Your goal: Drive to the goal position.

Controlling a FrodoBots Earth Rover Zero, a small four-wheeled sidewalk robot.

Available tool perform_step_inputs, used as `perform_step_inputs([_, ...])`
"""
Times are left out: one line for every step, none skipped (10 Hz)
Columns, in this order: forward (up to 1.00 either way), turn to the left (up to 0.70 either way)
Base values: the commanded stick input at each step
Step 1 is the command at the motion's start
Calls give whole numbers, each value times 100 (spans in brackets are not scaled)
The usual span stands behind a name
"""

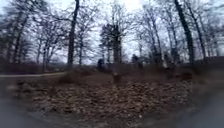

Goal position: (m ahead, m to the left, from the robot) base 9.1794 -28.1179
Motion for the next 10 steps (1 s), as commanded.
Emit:
perform_step_inputs([0,-100])
perform_step_inputs([0,-100])
perform_step_inputs([0,-100])
perform_step_inputs([0,-100])
perform_step_inputs([0,-100])
perform_step_inputs([0,-100])
perform_step_inputs([0,-100])
perform_step_inputs([0,-100])
perform_step_inputs([0,-100])
perform_step_inputs([0,-100])
